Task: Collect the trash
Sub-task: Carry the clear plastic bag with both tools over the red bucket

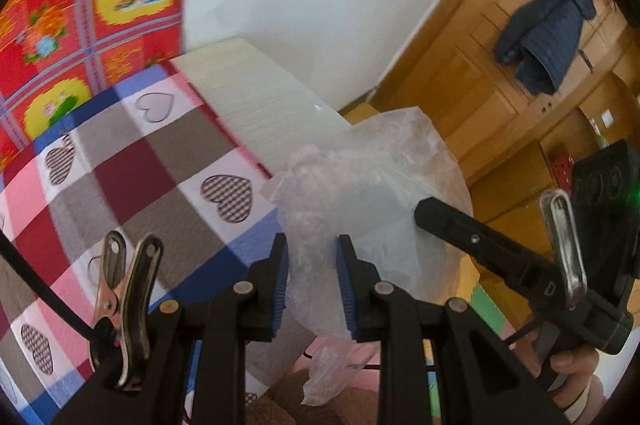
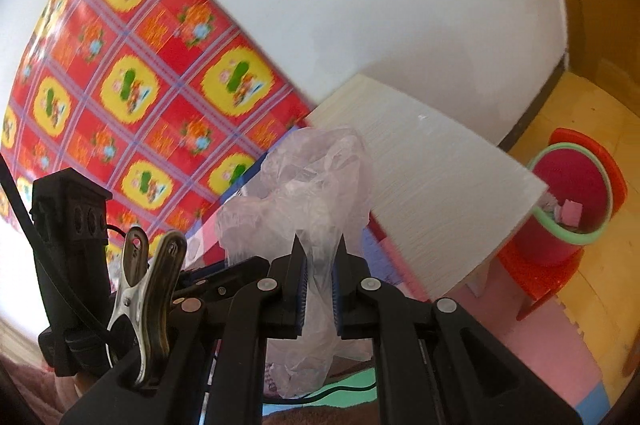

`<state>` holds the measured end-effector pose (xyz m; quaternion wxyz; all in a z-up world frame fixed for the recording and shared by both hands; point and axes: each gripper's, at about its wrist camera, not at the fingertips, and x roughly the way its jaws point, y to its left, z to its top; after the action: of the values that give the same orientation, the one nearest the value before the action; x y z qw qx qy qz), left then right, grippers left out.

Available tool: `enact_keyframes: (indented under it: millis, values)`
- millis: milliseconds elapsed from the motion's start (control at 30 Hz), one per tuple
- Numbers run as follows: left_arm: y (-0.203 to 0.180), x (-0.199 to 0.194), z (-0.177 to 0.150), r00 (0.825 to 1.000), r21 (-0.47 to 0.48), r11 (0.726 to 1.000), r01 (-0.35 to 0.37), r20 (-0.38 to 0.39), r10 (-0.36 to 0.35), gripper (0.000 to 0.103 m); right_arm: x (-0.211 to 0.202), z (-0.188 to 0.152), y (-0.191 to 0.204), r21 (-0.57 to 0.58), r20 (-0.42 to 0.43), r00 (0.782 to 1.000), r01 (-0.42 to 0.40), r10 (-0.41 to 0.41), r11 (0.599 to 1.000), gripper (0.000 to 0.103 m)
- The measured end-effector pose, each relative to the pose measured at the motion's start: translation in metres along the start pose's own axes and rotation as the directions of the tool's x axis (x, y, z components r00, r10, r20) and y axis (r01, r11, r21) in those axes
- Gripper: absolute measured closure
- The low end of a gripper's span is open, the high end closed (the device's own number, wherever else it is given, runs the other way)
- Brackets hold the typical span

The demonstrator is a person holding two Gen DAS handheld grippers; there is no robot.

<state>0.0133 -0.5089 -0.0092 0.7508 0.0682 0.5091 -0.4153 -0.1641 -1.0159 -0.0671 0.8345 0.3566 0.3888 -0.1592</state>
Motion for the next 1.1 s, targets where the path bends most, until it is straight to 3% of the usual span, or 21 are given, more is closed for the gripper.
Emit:
enact_keyframes:
  millis: [500,1100]
  values:
    - [-0.065,0.051,0.031,0.999,0.099,0.994,0.042,-0.038,-0.038,0.079,-0.023,0.015,-0.064,0.104,0.084,0.995,0.049,-0.058,0.993,0.092]
    - [-0.179,0.165,0.078,0.993,0.122,0.990,0.067,-0.103,-0.055,0.079,-0.057,0.074,-0.210,0.167,0.051,0.994,0.089,-0.099,0.982,0.092]
